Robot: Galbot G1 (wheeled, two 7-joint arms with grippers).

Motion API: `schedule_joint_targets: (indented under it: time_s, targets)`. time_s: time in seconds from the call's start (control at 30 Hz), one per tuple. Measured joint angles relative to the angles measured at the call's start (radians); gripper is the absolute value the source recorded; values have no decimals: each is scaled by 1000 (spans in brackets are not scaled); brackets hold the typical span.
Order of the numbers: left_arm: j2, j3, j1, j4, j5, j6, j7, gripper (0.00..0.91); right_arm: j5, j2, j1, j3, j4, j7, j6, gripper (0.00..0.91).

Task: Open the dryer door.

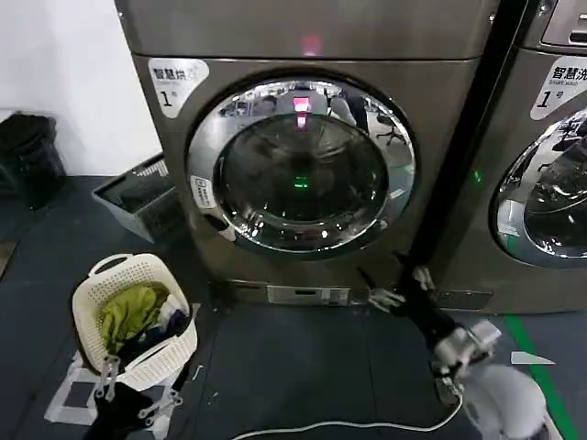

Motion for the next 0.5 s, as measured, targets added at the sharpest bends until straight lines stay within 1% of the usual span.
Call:
schedule_joint_targets:
  time_s: [0.37, 0.5]
  targets:
    - [-23, -2, 0, -2, 8, -4, 0, 907, 64, -37, 229, -164, -81, 3, -7, 907]
    - [-29, -4, 2, -5, 9, -7, 0, 907, 67, -35, 314, -219, -119, 5, -11, 907]
